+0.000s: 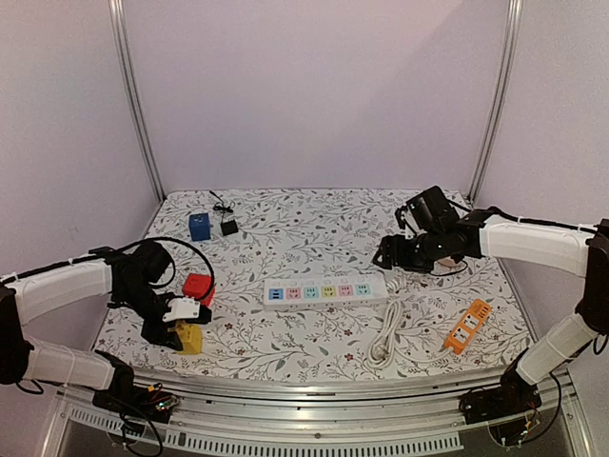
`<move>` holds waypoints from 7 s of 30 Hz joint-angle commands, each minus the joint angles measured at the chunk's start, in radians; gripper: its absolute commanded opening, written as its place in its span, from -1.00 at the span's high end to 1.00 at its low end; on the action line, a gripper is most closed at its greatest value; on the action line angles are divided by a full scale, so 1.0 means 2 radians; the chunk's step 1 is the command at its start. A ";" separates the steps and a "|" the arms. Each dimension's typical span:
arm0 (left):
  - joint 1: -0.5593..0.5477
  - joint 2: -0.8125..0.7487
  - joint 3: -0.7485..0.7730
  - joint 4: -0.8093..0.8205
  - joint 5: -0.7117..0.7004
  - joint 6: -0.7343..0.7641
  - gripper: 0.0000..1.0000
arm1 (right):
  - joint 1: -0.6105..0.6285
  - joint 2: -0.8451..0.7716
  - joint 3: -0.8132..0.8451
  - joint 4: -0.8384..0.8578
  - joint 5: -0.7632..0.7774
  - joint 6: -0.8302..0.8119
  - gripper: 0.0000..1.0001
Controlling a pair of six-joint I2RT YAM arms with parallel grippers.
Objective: Insert the plug
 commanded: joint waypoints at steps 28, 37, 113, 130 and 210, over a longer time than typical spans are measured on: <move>-0.020 0.017 0.474 -0.206 0.402 -0.184 1.00 | 0.248 0.151 0.259 0.390 -0.232 -0.204 -0.98; -0.031 0.021 0.469 -0.207 0.398 -0.174 1.00 | 0.257 0.179 0.287 0.398 -0.260 -0.221 -0.76; -0.276 -0.043 0.325 0.101 -0.114 0.043 -0.99 | 0.165 0.073 0.310 -0.107 -0.085 -0.131 1.00; -0.346 0.098 0.301 0.295 -0.112 0.095 -0.99 | 0.127 0.039 0.238 -0.073 -0.193 -0.093 1.00; -0.355 0.090 0.374 0.228 0.002 -0.241 1.00 | 0.163 -0.095 0.079 0.130 -0.214 -0.519 -0.59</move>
